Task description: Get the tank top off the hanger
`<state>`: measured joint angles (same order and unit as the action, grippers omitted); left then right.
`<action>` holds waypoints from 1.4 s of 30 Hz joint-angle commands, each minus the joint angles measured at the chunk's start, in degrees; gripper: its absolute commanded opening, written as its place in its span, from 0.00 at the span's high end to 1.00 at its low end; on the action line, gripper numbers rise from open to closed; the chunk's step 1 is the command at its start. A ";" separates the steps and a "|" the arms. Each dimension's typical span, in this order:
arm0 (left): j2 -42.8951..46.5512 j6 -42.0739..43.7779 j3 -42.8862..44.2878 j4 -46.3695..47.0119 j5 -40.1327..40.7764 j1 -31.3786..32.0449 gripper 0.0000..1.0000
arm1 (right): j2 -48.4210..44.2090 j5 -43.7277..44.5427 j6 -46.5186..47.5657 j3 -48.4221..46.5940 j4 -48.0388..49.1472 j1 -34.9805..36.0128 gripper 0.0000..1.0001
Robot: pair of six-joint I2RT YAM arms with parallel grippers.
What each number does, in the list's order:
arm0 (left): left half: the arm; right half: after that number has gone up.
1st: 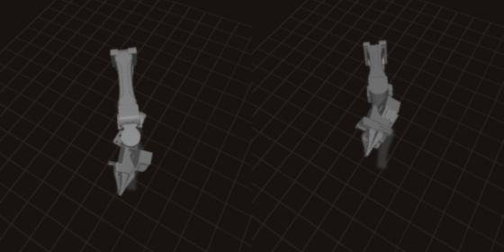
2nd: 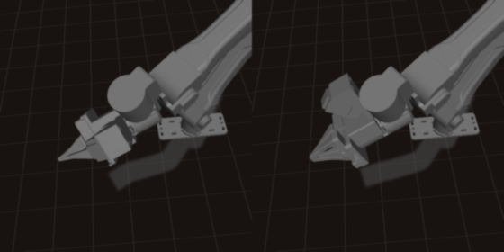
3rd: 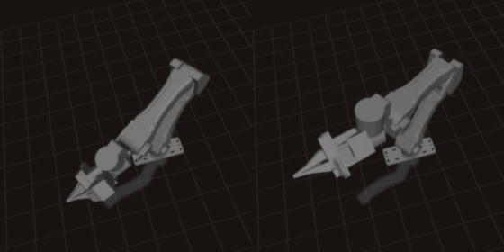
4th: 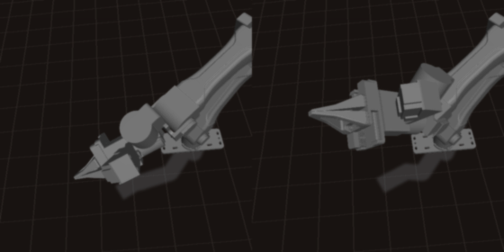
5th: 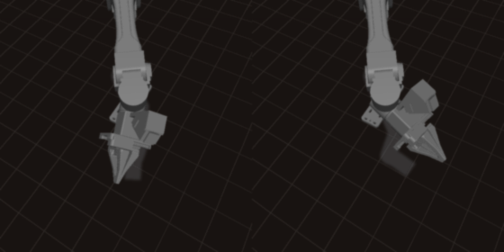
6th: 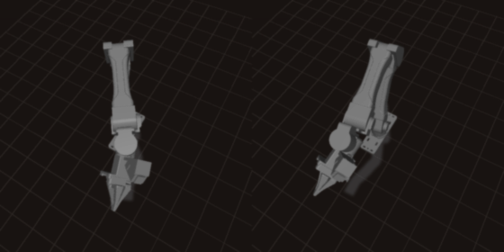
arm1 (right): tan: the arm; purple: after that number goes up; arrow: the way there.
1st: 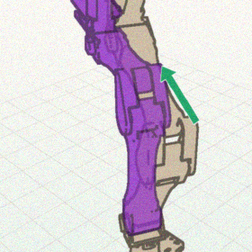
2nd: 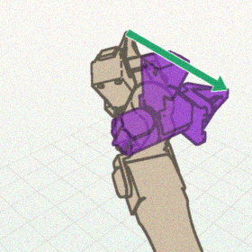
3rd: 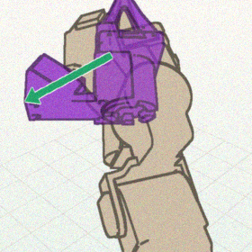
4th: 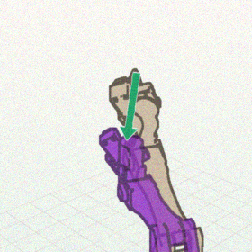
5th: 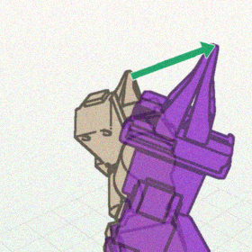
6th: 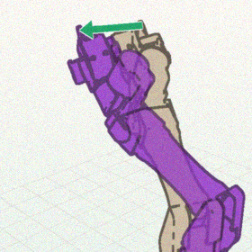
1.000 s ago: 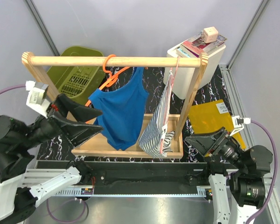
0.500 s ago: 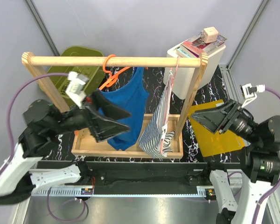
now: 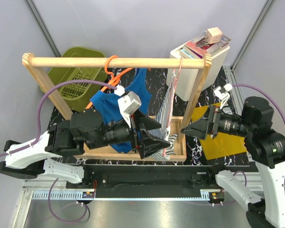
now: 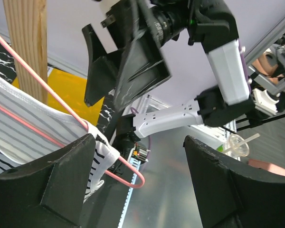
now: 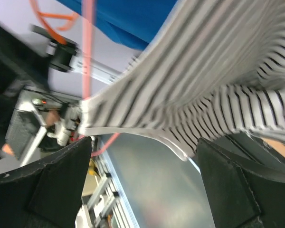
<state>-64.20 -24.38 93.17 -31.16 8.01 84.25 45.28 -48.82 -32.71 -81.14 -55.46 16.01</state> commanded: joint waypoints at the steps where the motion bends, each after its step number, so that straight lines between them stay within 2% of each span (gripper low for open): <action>1: 0.31 3.82 0.18 1.54 10.34 3.11 0.21 | 3.68 10.41 10.74 -4.89 -13.62 4.55 0.00; 5: 1.45 3.81 -2.81 3.55 11.32 3.64 0.22 | 2.36 10.76 7.40 -6.30 -9.85 4.56 0.00; 13: 3.73 1.80 -8.69 6.89 12.30 3.56 0.22 | 5.35 7.77 -1.03 -9.55 0.26 4.56 0.03; 18: 4.44 0.13 -12.13 10.68 11.76 3.56 0.22 | 6.05 9.88 -5.52 -9.48 6.32 4.64 0.04; 22: 6.45 -0.76 -13.88 13.04 12.38 3.56 0.22 | 7.19 15.32 -3.33 -10.96 4.23 5.35 0.05; 29: 8.48 -2.25 -16.17 14.28 13.70 3.56 0.22 | 8.60 17.61 -4.91 -12.46 6.24 7.01 0.06; 33: 10.32 -2.86 -17.66 15.07 14.66 3.56 0.23 | 11.05 22.61 -3.86 -13.77 5.46 12.80 0.07; 34: 10.68 -2.95 -18.02 15.16 15.27 3.56 0.23 | 11.50 27.32 -3.68 -14.13 5.02 16.12 0.07; 39: 11.91 -3.13 -19.25 15.34 16.25 3.56 0.23 | 14.84 37.02 -3.50 -16.41 4.05 26.25 0.08; 40: 11.91 -3.22 -19.34 15.34 16.25 3.56 0.23 | 15.01 42.26 -3.07 -17.11 3.26 27.48 0.08; 42: 12.08 -3.13 -19.34 15.25 16.07 3.56 0.23 | 14.40 44.85 -2.98 -17.38 3.08 28.73 0.10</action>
<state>-52.93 -27.07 74.11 -19.49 22.26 87.50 58.81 -13.17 -38.09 -96.03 -53.43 40.45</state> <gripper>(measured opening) 0.778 0.918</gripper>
